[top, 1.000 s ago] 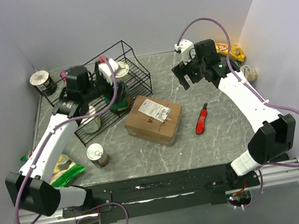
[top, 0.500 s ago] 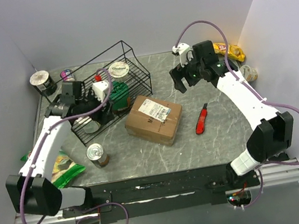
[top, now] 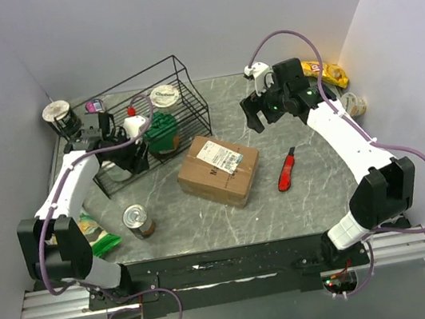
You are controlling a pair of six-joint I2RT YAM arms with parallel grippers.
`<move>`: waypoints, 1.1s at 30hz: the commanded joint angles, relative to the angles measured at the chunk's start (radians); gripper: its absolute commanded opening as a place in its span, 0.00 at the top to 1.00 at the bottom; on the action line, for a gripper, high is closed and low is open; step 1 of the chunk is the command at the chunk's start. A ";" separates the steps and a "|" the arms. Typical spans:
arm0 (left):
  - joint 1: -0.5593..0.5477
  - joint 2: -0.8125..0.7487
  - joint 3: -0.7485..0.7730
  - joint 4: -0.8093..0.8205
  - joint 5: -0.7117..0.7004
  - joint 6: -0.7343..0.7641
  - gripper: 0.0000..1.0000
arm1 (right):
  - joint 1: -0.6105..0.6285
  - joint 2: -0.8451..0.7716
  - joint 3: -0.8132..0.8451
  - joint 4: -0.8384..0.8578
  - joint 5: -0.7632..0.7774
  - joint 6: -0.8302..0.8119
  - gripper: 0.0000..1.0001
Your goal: Unpack the express box
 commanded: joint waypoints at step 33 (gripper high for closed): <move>-0.089 -0.126 -0.126 0.411 -0.076 -0.298 0.04 | 0.039 0.140 -0.367 -0.137 0.292 0.431 0.04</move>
